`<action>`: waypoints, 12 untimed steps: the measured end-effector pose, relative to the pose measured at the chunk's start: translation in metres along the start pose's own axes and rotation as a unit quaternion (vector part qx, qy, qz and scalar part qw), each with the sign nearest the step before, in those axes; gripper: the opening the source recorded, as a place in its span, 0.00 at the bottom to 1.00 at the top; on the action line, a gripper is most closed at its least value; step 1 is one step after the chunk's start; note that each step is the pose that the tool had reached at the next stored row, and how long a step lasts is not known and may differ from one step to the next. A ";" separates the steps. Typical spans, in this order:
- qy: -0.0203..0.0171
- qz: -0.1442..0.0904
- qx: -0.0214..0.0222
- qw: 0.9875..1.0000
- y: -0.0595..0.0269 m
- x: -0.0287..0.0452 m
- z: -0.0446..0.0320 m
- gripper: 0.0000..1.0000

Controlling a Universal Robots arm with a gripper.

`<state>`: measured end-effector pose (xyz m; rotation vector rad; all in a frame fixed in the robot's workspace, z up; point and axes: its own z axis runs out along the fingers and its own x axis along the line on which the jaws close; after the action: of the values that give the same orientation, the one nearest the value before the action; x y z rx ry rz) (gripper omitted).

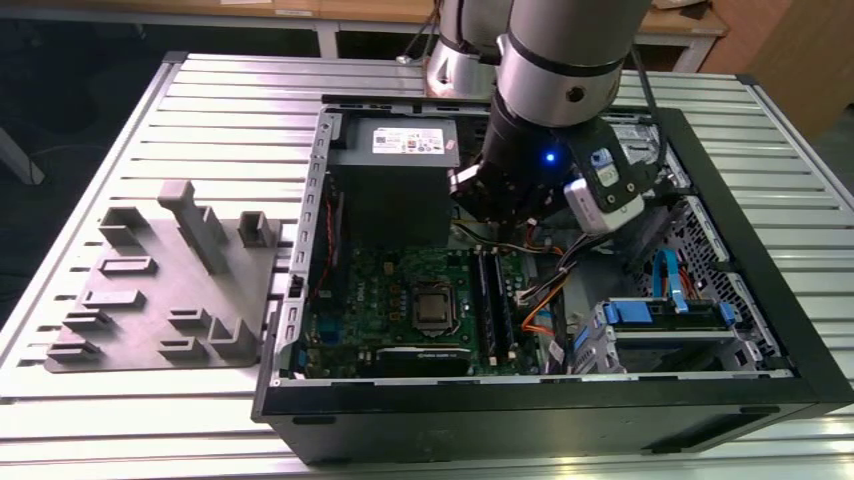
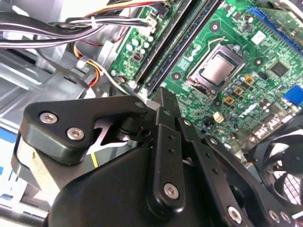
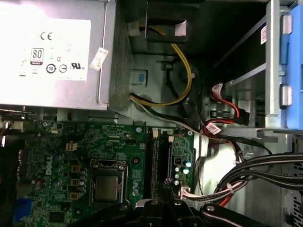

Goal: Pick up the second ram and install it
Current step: 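Press down the second ram until it locks into place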

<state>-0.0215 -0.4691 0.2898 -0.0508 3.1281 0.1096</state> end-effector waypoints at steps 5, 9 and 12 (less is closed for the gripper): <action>0.000 0.000 0.000 1.000 -0.0005 0.0009 0.0076 0.07; -0.001 0.000 -0.002 1.000 -0.0007 0.0023 0.0098 0.07; -0.001 0.000 -0.006 1.000 -0.0007 0.0030 0.0108 0.07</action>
<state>-0.0244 -0.4691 0.2790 -0.0516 3.1248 0.1287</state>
